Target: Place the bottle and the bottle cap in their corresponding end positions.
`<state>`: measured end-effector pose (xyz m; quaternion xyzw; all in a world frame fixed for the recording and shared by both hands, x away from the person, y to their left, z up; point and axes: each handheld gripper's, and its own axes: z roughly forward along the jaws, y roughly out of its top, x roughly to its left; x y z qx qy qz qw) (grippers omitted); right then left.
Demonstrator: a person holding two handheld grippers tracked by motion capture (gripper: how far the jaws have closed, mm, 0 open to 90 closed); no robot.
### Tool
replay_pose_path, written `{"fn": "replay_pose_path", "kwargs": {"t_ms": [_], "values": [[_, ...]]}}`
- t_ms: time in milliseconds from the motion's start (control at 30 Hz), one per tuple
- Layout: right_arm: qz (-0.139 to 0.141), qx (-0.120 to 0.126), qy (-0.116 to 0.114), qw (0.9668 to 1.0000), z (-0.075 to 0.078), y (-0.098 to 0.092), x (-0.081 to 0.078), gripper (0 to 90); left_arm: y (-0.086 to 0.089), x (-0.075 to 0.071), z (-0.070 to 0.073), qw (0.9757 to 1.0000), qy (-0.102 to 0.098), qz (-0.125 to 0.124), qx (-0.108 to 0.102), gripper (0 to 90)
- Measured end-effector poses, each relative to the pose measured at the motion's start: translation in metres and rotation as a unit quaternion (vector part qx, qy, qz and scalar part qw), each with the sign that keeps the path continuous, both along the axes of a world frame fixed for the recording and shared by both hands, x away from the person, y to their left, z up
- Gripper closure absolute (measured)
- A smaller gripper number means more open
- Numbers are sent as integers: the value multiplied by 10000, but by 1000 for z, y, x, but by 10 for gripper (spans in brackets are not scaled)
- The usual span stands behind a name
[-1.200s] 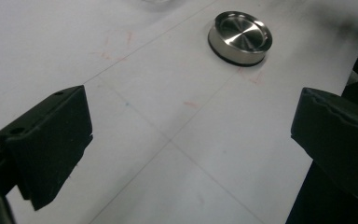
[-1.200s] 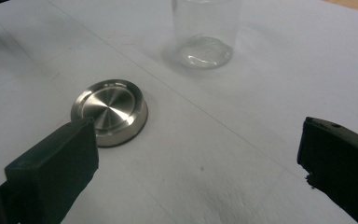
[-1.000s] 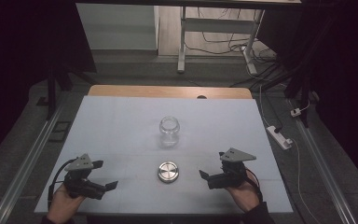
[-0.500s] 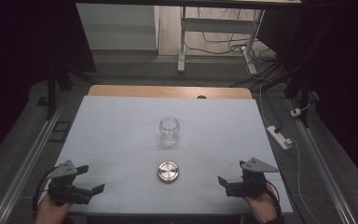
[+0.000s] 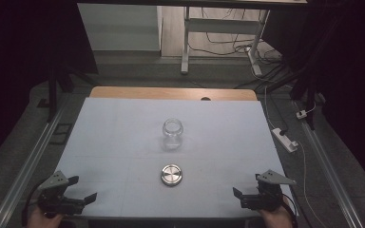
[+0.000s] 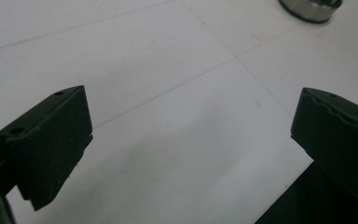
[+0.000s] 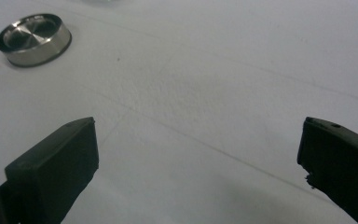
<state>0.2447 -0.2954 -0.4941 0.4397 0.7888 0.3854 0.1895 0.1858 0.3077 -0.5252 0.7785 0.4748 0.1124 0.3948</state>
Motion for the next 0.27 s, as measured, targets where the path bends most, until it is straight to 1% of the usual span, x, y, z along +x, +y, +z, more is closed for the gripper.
{"fn": "replay_pose_path", "kwargs": {"t_ms": [33, 100, 167, 233, 267], "values": [[-3, -16, 44, 10000, -1, -1, -1, 0, 1, -1, -1, 10000, 30, 37, 51, 0], [-45, 22, 27, 10000, 0, -3, -3, 0, 2, -2, -1, 10000, 36, 67, 29, 0], [-73, 31, 59, 10000, -1, -5, -3, 0, 2, -3, -1, 9999, 65, 81, 67, 0], [-104, 93, 73, 9999, -1, -6, -3, 0, 0, -2, -1, 9999, 79, 68, 102, 0], [-101, 72, 94, 9999, -1, -6, -2, 0, 0, -2, -1, 9999, 84, 41, 128, 0]]}}
